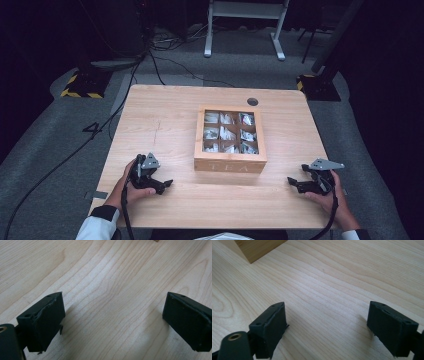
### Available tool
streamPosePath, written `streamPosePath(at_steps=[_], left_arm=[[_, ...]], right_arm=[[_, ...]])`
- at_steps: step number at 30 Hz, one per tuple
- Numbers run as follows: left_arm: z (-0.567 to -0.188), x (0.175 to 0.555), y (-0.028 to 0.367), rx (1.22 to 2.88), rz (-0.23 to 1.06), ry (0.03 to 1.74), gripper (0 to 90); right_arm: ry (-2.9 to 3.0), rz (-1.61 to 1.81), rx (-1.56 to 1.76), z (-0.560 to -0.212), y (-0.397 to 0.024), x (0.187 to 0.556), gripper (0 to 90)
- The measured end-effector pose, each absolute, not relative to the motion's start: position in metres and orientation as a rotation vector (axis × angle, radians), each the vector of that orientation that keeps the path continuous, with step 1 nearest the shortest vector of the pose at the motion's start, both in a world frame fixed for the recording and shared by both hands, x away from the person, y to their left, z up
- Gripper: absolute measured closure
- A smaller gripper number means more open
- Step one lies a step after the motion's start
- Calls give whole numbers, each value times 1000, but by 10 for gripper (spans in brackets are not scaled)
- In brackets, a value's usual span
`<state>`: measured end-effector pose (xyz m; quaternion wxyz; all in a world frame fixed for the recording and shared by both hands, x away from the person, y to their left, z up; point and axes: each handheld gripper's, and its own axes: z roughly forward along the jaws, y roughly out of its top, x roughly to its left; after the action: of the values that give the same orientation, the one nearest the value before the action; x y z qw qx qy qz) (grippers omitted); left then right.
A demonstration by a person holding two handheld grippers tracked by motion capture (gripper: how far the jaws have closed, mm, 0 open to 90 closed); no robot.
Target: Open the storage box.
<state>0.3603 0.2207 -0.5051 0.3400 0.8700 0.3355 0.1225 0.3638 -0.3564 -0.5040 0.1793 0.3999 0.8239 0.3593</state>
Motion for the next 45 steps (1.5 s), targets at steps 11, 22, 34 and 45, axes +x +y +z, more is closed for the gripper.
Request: streamPosePath(at_steps=[11,22,34,45], left_arm=[[-505,361,219,2263,317,877,47],[-505,361,219,2263,315,879,48],[-505,361,220,2263,318,879,48],[-505,361,220,2262,318,879,48]], right_arm=[[2325,1012,1138,-504,-356,365,151],[2342,1044,1080,-496,-347,365,239],[2364,1126,917,-463,-313,365,283],[2391,1168,838,-451,-283,371,313]])
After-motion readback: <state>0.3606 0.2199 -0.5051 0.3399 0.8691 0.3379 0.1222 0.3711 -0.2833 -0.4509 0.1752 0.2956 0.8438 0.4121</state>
